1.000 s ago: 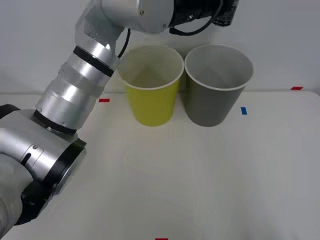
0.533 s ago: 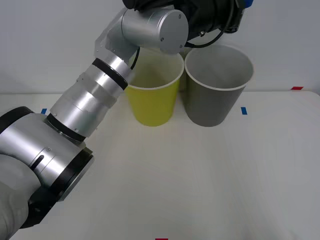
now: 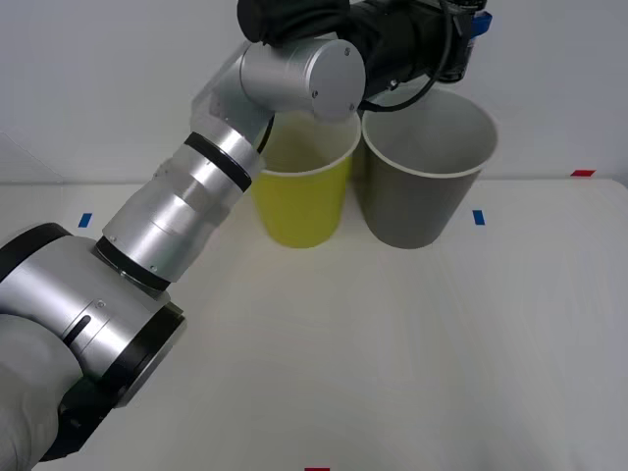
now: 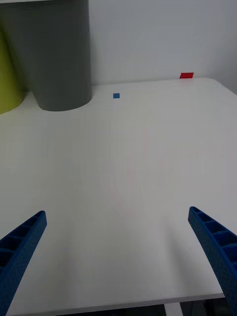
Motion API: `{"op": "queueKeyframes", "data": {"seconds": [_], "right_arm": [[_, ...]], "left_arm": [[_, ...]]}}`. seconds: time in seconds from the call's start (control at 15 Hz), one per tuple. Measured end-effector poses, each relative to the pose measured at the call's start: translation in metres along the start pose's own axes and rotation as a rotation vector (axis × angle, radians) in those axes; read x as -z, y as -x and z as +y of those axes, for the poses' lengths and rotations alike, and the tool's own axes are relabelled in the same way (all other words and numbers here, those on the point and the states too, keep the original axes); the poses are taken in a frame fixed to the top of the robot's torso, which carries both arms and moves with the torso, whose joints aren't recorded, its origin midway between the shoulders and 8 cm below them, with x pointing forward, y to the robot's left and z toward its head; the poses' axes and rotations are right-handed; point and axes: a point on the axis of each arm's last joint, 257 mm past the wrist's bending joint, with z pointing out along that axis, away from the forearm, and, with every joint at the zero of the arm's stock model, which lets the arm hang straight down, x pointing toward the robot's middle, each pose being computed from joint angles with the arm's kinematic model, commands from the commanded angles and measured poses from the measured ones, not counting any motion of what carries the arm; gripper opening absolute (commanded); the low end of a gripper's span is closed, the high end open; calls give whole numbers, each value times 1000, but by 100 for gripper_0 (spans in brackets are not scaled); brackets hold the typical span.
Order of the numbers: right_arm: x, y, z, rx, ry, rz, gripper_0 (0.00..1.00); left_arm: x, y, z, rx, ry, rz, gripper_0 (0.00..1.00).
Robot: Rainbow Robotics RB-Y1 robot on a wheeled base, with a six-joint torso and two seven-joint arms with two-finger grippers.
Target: Put cans in the gray bin and PET bottles in the light green bin.
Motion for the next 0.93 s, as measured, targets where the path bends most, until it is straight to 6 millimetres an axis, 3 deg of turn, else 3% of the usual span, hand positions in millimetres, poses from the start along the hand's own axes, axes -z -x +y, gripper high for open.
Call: {"op": "queueKeyframes", "data": {"seconds": [0.4,0.47,0.53,0.93], "right_arm": [[0,0,0,0,0,0,100],[0,0,0,0,0,0,100],[0,0,0,0,0,0,100],[0,0,0,0,0,0,100]], "left_arm": [[-2,1,-7,-9,-14,-10,0],[-2,1,-8,-10,-15,-10,27],[-2,1,-9,-11,-17,-10,100],[-3,0,-14,-27,-25,-10,100]]}}
